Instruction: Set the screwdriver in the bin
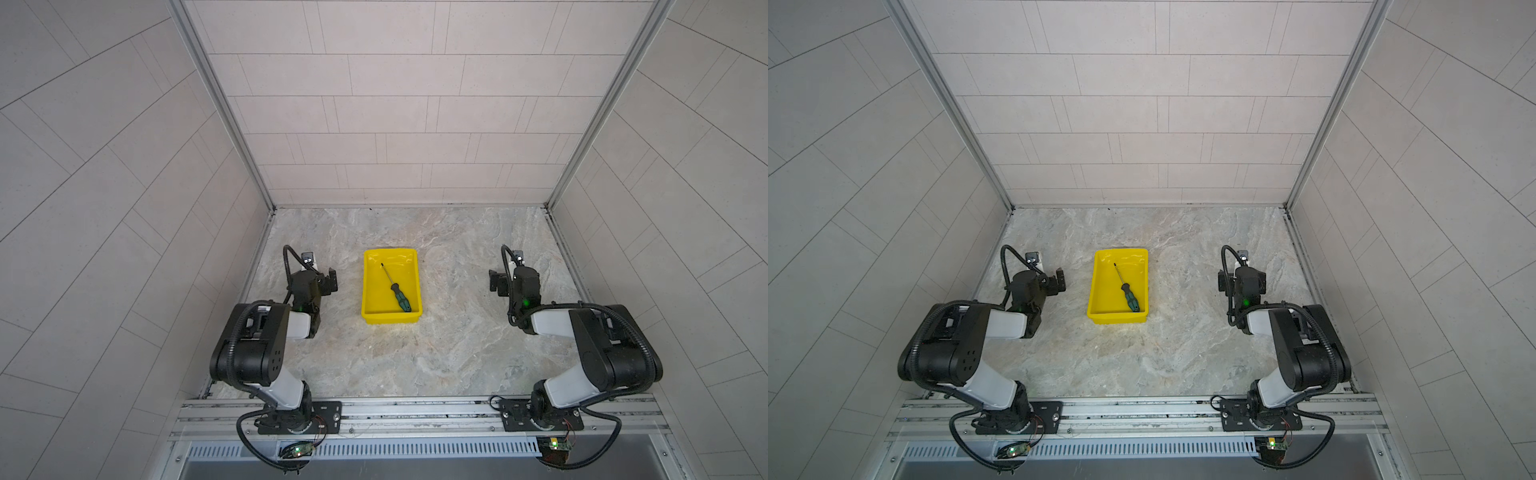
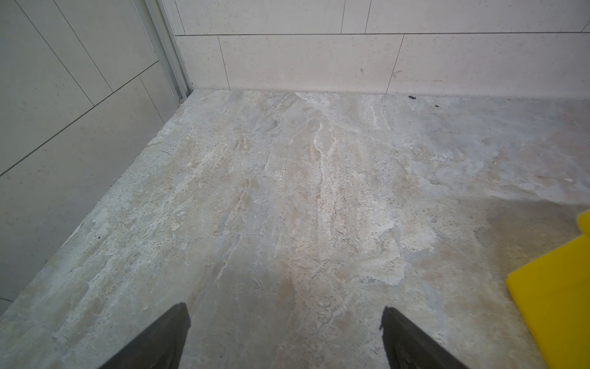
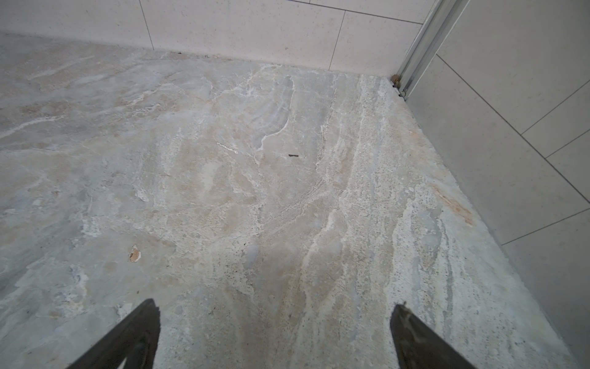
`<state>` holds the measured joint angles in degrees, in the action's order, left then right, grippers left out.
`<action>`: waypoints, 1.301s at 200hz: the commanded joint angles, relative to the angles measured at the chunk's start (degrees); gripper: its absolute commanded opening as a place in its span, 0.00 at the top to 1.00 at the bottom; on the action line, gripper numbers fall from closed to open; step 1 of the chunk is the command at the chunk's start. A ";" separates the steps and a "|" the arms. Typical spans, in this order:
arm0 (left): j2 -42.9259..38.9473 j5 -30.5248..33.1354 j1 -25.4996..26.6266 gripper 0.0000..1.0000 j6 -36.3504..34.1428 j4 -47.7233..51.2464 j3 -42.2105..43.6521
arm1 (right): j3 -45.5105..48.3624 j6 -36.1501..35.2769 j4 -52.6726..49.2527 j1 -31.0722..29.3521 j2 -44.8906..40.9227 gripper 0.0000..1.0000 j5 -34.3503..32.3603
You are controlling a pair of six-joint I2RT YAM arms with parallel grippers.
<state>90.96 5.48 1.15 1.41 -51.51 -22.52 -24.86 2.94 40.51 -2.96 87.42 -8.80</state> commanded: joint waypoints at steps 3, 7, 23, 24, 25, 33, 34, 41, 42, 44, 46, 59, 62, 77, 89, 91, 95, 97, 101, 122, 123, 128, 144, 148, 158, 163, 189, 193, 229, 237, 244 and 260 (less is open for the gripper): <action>0.06 0.28 0.17 0.00 -0.97 0.32 -1.12 | 0.23 -1.09 0.88 -0.32 -0.96 0.00 -0.68; 0.08 0.32 0.17 0.00 -0.97 0.27 -1.12 | 0.19 -1.05 0.93 -0.33 -0.94 0.00 -0.69; 0.03 0.33 0.17 0.00 -0.97 0.27 -1.12 | 0.16 -1.13 0.93 -0.37 -0.95 0.00 -0.78; 0.06 0.33 0.17 0.00 -0.97 0.27 -1.12 | 0.16 -1.13 0.93 -0.37 -0.95 0.00 -0.78; 0.04 0.33 0.17 0.00 -0.97 0.27 -1.12 | 0.16 -1.15 0.95 -0.38 -0.94 0.00 -0.78; 0.02 0.34 0.17 0.00 -0.97 0.18 -1.12 | 0.14 -1.14 0.96 -0.46 -1.00 0.00 -0.78; 0.06 0.33 0.17 0.00 -0.97 0.18 -1.12 | 0.15 -1.11 0.97 -0.47 -1.01 0.00 -0.78; -0.04 0.33 0.18 0.00 -0.97 0.18 -1.12 | 0.19 -1.17 0.97 -0.46 -0.96 0.00 -0.78; -0.06 0.33 0.18 0.00 -0.97 0.18 -1.12 | 0.18 -1.17 0.97 -0.47 -0.99 0.00 -0.78; -0.01 0.33 0.17 0.00 -0.97 0.20 -1.10 | 0.17 -1.18 0.97 -0.47 -0.95 0.00 -0.78; -0.06 0.33 0.17 0.00 -0.97 0.18 -1.11 | 0.21 -1.18 0.93 -0.42 -0.94 0.00 -0.78; -0.01 0.33 0.26 0.00 -1.01 0.18 -1.08 | 0.23 -1.14 0.97 -0.46 -1.01 0.00 -0.78; -0.02 0.33 0.17 0.00 -0.98 0.18 -1.04 | 0.17 -1.12 0.97 -0.43 -1.01 0.00 -0.78; -0.01 0.41 0.25 0.00 -0.97 0.09 -1.03 | 0.22 -1.18 1.06 -0.44 -1.02 0.00 -0.87; 0.00 0.48 0.26 0.00 -0.97 0.09 -1.03 | 0.34 -1.26 1.23 -0.46 -1.10 0.00 -0.79; 0.01 0.50 0.26 0.00 -0.97 0.09 -1.03 | 0.38 -1.25 1.24 -0.44 -1.11 0.00 -0.78; -0.01 0.51 0.27 0.00 -0.97 0.09 -0.98 | 0.40 -1.27 1.24 -0.43 -1.10 0.00 -0.71; -0.04 0.59 0.26 0.00 -0.97 0.13 -0.95 | 0.42 -1.27 1.28 -0.46 -1.11 0.00 -0.70; 0.01 0.56 0.30 0.00 -0.97 0.09 -0.94 | 0.43 -1.26 1.32 -0.44 -1.11 0.00 -0.69; -0.14 0.64 0.24 0.00 -1.01 0.01 -0.94 | 0.47 -1.22 1.32 -0.47 -1.11 0.00 -0.70; -0.11 0.61 0.29 0.00 -1.04 0.01 -0.94 | 0.45 -1.24 1.32 -0.47 -1.11 0.01 -0.70; -0.10 0.67 0.34 0.00 -1.09 -0.02 -0.94 | 0.45 -1.26 1.32 -0.40 -1.10 0.00 -0.72; -0.12 0.83 0.56 0.00 -1.06 -0.09 -0.86 | 0.79 -1.40 1.76 -0.51 -1.33 0.00 -0.43; -0.10 0.87 0.42 0.00 -1.06 -0.09 -0.86 | 0.91 -1.49 1.97 -0.55 -1.37 0.00 -0.43; -0.13 0.94 0.55 0.00 -1.14 -0.43 -0.70 | 1.17 -1.60 2.29 -0.72 -1.50 0.00 -0.54; -0.09 1.05 0.53 0.00 -1.15 -0.60 -0.60 | 1.28 -1.70 2.33 -0.79 -1.54 0.00 -0.60; -0.15 1.53 0.79 0.00 -1.32 -0.70 -0.59 | 1.56 -1.75 2.87 -0.89 -1.64 0.00 -0.63; -0.22 1.55 0.83 0.00 -1.32 -0.66 -0.59 | 1.70 -1.86 2.99 -0.95 -1.71 0.00 -0.62; -0.20 1.65 0.87 0.00 -1.41 -0.70 -0.51 | 1.94 -2.05 3.43 -1.06 -1.81 0.00 -0.55; -0.18 1.73 0.87 0.00 -1.41 -0.70 -0.50 | 1.88 -2.07 3.39 -1.00 -1.81 0.00 -0.56; -0.12 1.73 0.87 0.00 -1.41 -0.70 -0.50 | 2.33 -2.19 3.81 -1.15 -1.96 0.00 -0.55; -0.22 1.73 0.90 0.00 -1.41 -0.71 -0.50 | 1.74 -2.55 3.88 -1.53 -1.31 0.01 -1.27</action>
<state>90.96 6.57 1.78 0.97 -51.55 -22.59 -23.24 1.52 43.24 -3.84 86.96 -9.06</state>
